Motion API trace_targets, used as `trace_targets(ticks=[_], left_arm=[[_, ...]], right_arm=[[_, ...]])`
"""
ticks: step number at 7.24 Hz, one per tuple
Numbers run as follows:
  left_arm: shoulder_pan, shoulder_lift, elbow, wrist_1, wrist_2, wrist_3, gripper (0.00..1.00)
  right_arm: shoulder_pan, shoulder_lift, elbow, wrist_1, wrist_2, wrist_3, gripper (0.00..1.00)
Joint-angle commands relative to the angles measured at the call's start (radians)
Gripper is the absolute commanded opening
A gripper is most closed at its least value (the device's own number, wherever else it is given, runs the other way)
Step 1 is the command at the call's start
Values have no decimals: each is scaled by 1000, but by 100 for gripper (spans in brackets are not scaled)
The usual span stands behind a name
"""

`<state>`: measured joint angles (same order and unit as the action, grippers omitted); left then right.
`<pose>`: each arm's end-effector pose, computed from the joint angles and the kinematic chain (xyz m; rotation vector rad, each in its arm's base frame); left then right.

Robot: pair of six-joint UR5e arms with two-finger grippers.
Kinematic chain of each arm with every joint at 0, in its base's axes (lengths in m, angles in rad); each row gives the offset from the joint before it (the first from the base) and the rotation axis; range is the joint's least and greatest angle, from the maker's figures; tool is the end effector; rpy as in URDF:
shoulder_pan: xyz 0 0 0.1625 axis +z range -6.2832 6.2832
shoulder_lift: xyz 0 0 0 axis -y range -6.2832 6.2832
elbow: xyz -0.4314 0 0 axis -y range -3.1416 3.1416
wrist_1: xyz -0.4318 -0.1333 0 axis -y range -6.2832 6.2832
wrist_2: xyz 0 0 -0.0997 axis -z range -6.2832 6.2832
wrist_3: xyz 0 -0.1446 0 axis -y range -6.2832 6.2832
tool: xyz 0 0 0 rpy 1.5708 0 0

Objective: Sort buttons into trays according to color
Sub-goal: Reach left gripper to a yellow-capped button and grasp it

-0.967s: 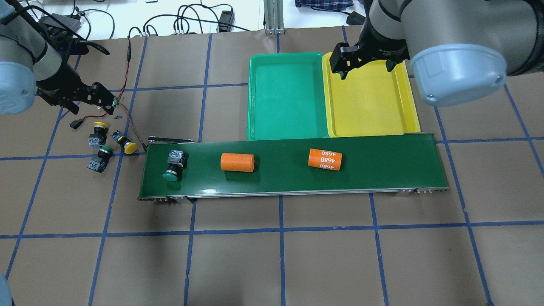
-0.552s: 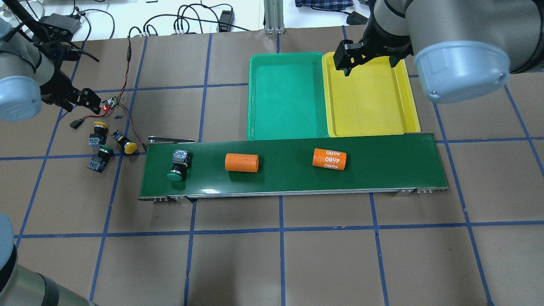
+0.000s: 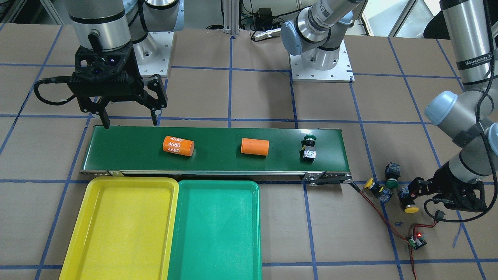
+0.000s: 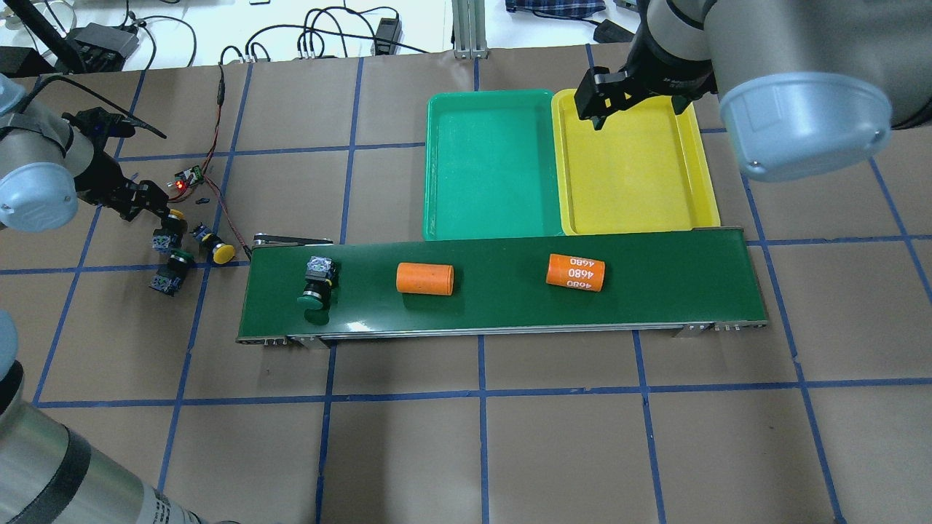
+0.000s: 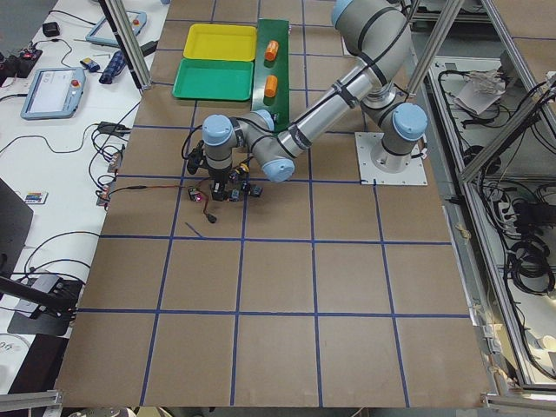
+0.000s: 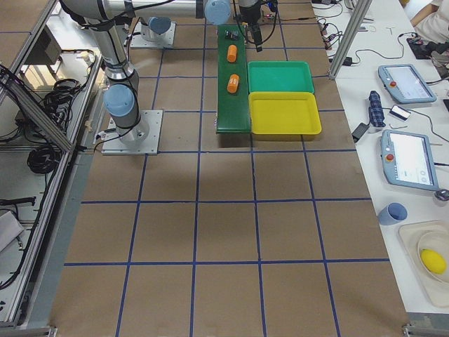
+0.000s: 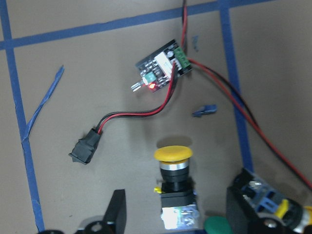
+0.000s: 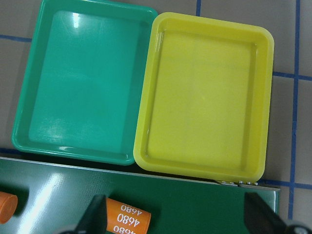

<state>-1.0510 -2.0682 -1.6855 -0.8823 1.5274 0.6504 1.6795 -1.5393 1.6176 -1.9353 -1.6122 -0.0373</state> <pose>0.2115 -0.6506 0.1571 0.2070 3.1257 -0.1373 0.1895 -0.5633 0.4495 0.2154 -3.0712 0.4456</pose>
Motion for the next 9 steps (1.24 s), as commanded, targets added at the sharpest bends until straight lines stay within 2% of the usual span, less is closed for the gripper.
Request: trace_targets(ticks=[1, 3, 4, 5, 6, 8, 9], left_arm=[[2, -24, -9, 0, -47, 0, 84], [2, -61, -2, 0, -46, -1, 84], [2, -73, 4, 0, -47, -1, 79], [2, -82, 9, -3, -33, -1, 16], [2, -82, 7, -12, -35, -1, 0], [-3, -52, 10, -38, -36, -1, 0], [-4, -9, 13, -112, -42, -1, 0]], right_arm=[[2, -2, 1, 3, 0, 1, 100], [2, -2, 1, 3, -2, 1, 100], [2, -1, 1, 1, -2, 1, 100], [2, 2, 1, -2, 0, 1, 100], [2, 1, 1, -4, -2, 1, 100], [2, -1, 1, -1, -2, 1, 100], [2, -1, 1, -1, -2, 1, 100]])
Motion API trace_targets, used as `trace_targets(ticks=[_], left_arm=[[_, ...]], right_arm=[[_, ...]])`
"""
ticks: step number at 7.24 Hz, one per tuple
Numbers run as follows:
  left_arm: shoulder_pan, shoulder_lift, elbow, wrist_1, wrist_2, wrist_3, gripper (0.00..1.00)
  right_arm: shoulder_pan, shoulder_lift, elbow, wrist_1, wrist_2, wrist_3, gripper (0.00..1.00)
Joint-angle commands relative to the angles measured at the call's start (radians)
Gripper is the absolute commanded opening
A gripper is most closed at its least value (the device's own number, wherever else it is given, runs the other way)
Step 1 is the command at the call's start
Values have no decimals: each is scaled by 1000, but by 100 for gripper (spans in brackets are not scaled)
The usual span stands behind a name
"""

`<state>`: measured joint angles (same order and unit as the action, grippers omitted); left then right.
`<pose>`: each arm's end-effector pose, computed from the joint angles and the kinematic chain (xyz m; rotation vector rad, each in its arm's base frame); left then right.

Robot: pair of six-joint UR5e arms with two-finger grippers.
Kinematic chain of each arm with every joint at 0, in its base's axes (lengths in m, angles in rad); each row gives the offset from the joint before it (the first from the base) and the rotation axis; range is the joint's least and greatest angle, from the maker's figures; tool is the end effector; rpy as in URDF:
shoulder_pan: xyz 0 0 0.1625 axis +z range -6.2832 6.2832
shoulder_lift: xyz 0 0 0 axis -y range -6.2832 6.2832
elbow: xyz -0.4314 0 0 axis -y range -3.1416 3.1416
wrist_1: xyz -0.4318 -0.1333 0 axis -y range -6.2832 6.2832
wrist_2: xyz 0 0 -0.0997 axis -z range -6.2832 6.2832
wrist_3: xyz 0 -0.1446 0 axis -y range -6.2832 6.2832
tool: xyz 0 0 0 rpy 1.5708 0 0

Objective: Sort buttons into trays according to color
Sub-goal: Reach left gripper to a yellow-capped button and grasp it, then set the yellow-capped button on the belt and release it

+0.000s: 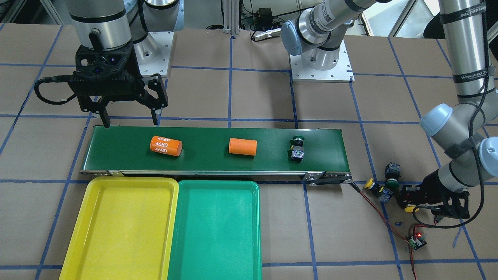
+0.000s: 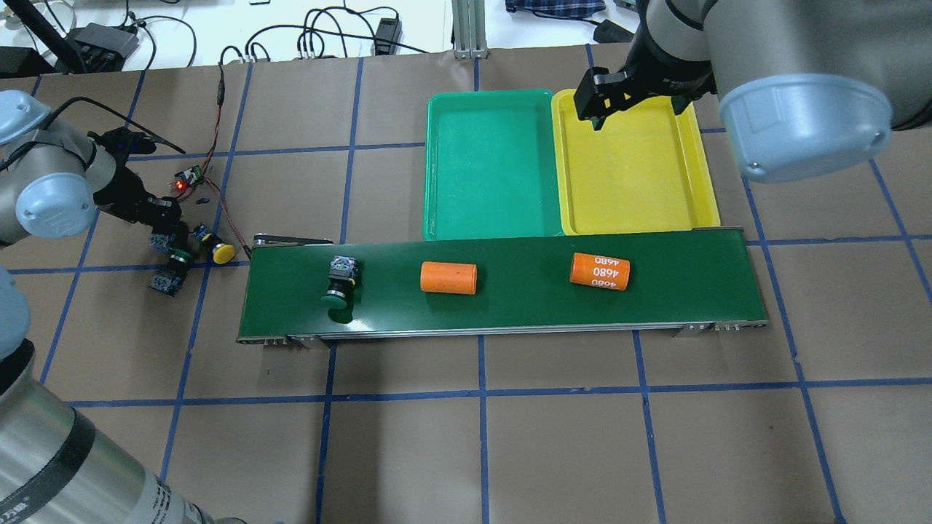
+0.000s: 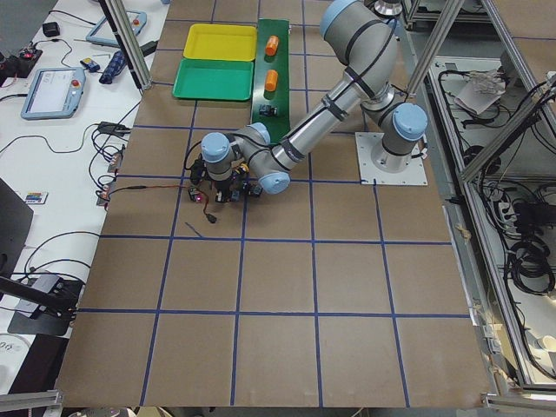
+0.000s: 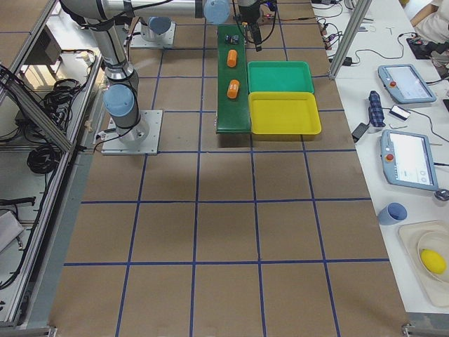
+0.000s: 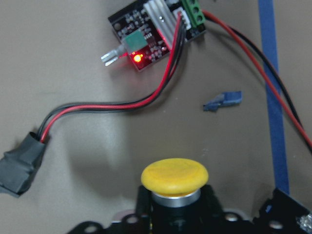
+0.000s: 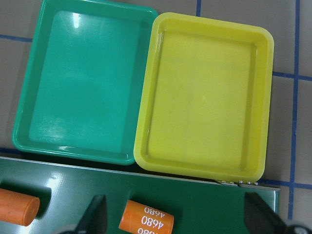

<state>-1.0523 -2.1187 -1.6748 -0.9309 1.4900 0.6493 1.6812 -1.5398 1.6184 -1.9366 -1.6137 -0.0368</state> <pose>0.2041 -0.6502 0.1235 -0.1997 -3.0606 0.0530 0.1903 -0.5628 0.4495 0.2168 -3.0697 0.4471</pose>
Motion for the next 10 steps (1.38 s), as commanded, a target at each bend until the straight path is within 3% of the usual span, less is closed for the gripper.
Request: trace_targets(ticks=[1, 4, 7, 10], left_arm=[[-17, 110, 3, -141, -7, -16, 0], [-124, 314, -60, -314, -56, -234, 0], [-204, 425, -253, -307, -68, -306, 0], [-230, 438, -353, -246, -119, -313, 0]], right_arm=[[0, 0, 0, 1, 1, 0, 100], [0, -2, -2, -1, 1, -2, 100], [0, 3, -2, -7, 3, -2, 100], [0, 6, 0, -9, 0, 5, 100]])
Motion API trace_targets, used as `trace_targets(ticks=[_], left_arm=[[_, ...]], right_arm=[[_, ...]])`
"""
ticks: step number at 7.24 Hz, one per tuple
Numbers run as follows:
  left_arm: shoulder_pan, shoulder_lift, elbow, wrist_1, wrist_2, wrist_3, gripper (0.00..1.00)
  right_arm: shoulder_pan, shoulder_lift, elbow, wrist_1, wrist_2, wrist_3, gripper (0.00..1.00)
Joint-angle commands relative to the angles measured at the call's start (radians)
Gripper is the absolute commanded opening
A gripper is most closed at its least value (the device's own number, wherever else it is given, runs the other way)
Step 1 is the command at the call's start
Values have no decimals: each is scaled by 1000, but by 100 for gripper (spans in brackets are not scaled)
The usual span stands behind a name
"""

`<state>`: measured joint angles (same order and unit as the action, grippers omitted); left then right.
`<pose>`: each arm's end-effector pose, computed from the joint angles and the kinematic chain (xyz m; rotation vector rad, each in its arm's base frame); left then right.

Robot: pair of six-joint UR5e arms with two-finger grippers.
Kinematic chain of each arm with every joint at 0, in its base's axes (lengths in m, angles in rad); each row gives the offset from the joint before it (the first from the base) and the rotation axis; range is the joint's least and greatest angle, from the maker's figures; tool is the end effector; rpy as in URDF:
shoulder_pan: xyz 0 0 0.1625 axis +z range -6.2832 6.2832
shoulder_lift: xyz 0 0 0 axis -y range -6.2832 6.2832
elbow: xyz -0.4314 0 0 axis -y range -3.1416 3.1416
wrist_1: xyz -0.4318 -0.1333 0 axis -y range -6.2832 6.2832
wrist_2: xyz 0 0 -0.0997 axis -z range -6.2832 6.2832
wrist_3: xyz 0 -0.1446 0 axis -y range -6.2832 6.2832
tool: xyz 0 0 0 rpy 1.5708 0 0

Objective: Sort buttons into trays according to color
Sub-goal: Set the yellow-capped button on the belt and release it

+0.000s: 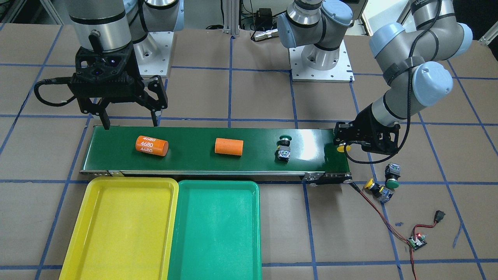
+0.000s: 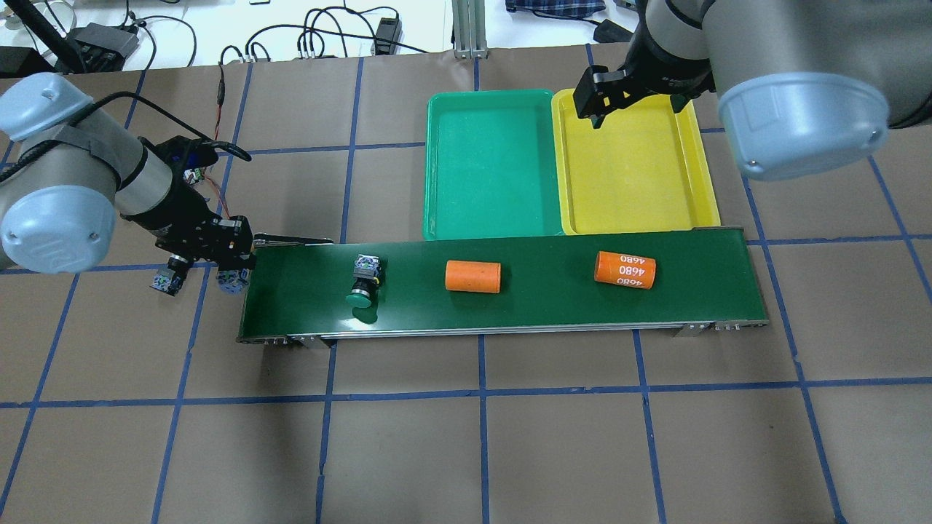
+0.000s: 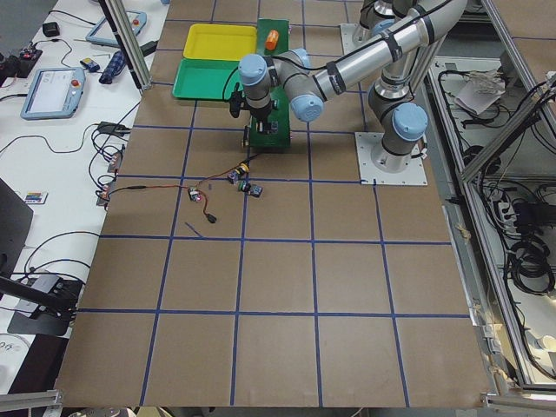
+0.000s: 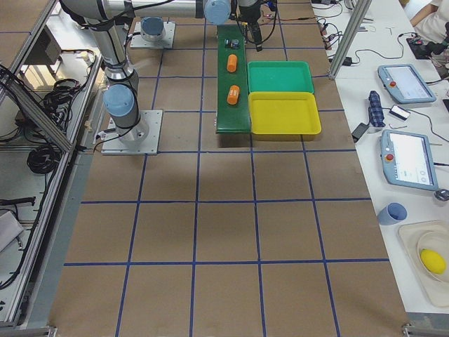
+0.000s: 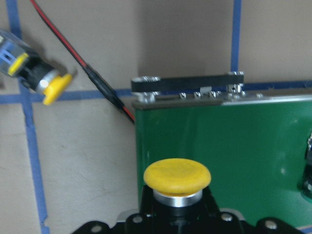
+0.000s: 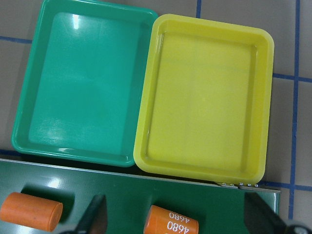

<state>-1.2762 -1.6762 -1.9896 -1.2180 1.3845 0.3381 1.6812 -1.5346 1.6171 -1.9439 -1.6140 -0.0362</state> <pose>-0.0100 -0.5184 0.2184 -0.0399 -2.9076 -0.1529 0.1905 -0.5653 0.4482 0.2156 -3.0690 0.4524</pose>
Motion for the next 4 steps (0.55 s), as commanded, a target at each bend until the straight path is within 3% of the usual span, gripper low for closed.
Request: trace_targets(ticks=[1, 2, 3, 4], left_arm=[[-8, -31, -43, 104, -18, -2, 0], [-8, -17, -52, 103, -18, -1, 37], [-8, -13, -75, 98, -16, -25, 99], [-8, -17, -77, 104, -18, -48, 100]], right_arm=[[0, 1, 1, 9, 0, 1, 100], [2, 1, 3, 22, -4, -2, 100], [3, 2, 3, 49, -39, -2, 100], [5, 7, 12, 56, -41, 2, 100]])
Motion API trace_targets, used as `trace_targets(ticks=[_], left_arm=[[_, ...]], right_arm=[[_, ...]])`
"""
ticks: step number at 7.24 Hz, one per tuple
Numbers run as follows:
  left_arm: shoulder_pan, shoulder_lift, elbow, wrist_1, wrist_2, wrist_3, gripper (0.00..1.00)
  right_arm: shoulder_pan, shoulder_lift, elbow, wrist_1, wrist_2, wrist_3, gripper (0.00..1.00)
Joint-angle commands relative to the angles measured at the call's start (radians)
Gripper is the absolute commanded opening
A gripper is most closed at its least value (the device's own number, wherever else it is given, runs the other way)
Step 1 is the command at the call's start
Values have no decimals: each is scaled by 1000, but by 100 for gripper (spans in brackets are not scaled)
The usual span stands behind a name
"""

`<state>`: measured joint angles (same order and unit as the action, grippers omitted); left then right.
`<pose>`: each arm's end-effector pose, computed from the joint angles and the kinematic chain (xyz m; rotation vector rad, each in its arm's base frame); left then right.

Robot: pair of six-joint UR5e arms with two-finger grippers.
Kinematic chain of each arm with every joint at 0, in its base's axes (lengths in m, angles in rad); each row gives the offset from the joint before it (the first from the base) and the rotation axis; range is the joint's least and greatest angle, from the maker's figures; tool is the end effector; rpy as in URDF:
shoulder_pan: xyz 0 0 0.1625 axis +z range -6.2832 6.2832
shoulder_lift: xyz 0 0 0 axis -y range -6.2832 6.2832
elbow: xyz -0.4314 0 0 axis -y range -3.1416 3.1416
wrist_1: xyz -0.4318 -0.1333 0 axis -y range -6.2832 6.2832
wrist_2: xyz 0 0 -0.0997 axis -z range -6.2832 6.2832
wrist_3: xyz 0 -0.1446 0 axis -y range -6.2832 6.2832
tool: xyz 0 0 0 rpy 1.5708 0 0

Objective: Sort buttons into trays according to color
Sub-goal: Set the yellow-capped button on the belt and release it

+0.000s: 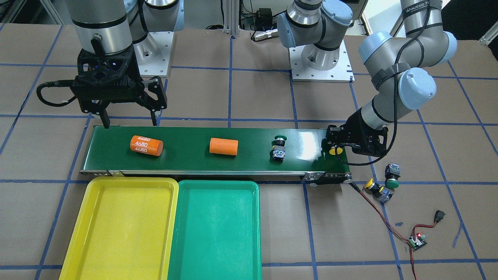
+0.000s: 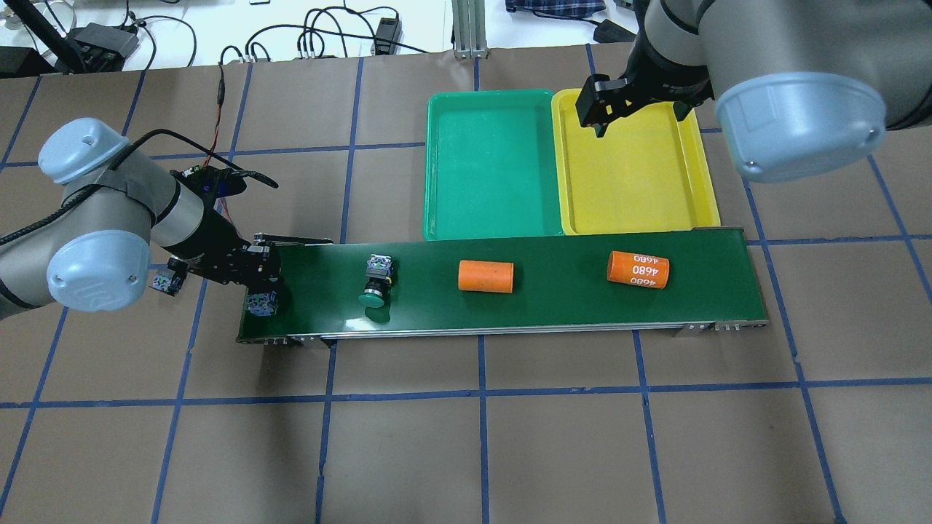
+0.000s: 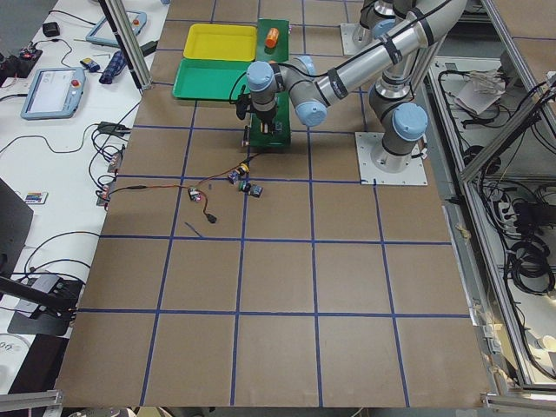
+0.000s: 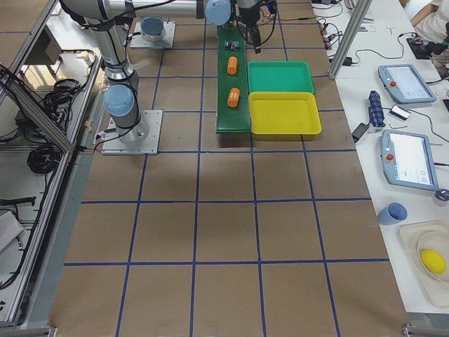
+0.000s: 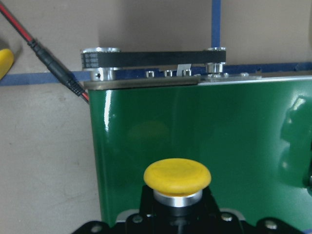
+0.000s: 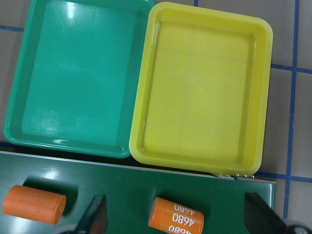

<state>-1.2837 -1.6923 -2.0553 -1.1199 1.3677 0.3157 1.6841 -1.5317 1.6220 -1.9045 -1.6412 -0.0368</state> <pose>-0.0188 -0.5100 0.1894 -0.0185 -2.8994 -0.1274 0.1877 -0.5608 0.4387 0.2161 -3.0501 0.3778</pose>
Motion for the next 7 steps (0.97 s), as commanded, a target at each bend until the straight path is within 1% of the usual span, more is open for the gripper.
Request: trace_targets(ticks=[1, 2, 3, 4, 5, 6, 7], left_arm=[[0, 23, -3, 6, -1, -49, 100], [1, 37, 30, 5, 11, -50, 100], [15, 37, 115, -36, 16, -52, 100], [29, 13, 244, -122, 57, -46, 100], [49, -16, 327, -142, 191, -34, 100], [73, -42, 351, -127, 229, 49, 100], [134, -75, 354, -126, 228, 212, 100]], right_arm=[[6, 7, 25, 25, -6, 15, 100], [8, 10, 39, 24, -2, 17, 100], [8, 11, 47, 18, 0, 17, 100], [11, 18, 52, 15, 0, 20, 100], [14, 36, 55, 13, 17, 93, 100], [28, 47, 53, 10, 46, 182, 100], [57, 53, 55, 10, 50, 225, 100]])
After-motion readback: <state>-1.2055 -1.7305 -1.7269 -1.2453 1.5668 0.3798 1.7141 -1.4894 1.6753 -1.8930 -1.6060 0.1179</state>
